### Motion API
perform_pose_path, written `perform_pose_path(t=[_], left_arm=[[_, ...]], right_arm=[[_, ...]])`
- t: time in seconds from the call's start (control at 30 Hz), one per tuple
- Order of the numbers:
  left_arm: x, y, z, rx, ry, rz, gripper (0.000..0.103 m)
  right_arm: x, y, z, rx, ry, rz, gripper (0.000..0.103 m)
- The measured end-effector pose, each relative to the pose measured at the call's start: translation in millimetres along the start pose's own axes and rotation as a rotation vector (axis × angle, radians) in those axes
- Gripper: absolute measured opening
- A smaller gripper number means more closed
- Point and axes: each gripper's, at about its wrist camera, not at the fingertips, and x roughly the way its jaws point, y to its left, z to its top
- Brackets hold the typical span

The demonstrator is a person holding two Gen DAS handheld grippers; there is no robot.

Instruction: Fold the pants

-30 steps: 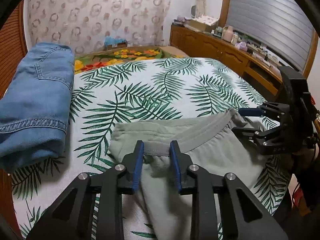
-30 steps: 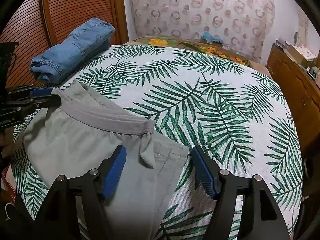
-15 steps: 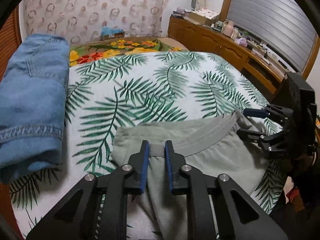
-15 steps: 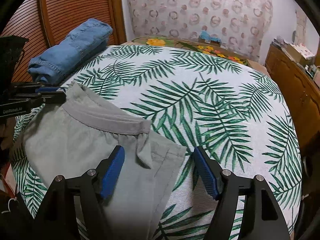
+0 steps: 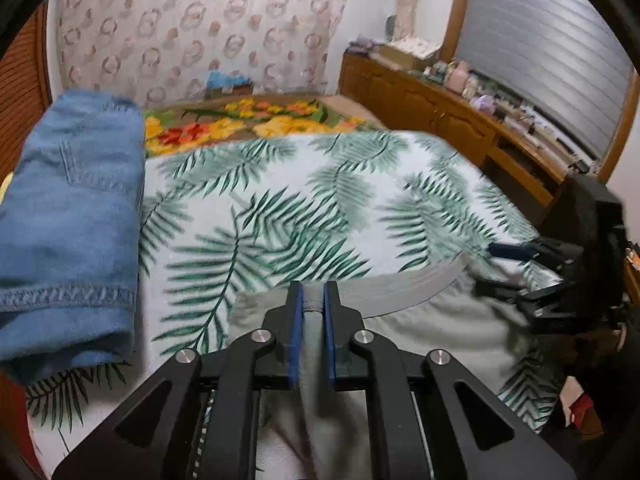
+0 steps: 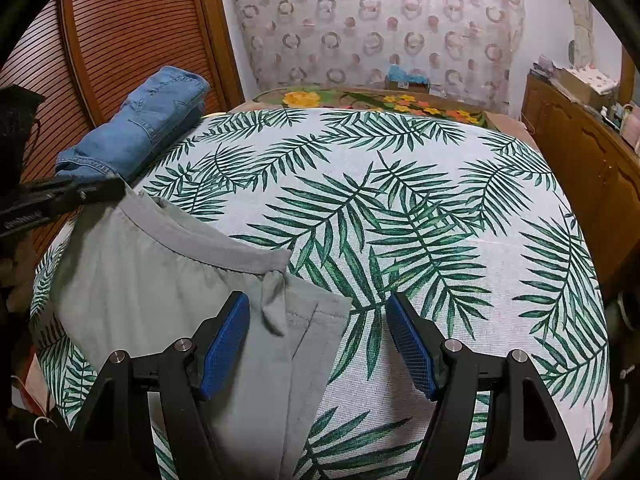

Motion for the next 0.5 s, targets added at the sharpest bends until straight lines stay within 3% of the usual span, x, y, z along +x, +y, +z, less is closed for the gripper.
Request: perform_pose_path(t=[0.13, 0.2, 0.23, 0.33, 0.5], left_arm=[[5, -1, -9, 0.022, 0.020, 0.056, 0.025], [6, 3, -10, 0.014, 0.021, 0.053, 0.044], [5, 6, -10, 0.008, 0.017, 0.057, 0.048], [4, 13, -12, -0.011, 0.017, 0.065, 0.054], [8, 19, -16, -0.033, 0.038, 0.065, 0.054]], right_arm=[[2, 2, 1, -0.008, 0.008, -0.006, 0.073], [4, 4, 1, -0.020, 0.016, -0.007, 0.073], [5, 5, 2, -0.027, 0.020, -0.007, 0.073], [7, 8, 2, -0.041, 0.026, -0.016, 0.073], [8, 7, 2, -0.041, 0.031, -0.020, 0.073]])
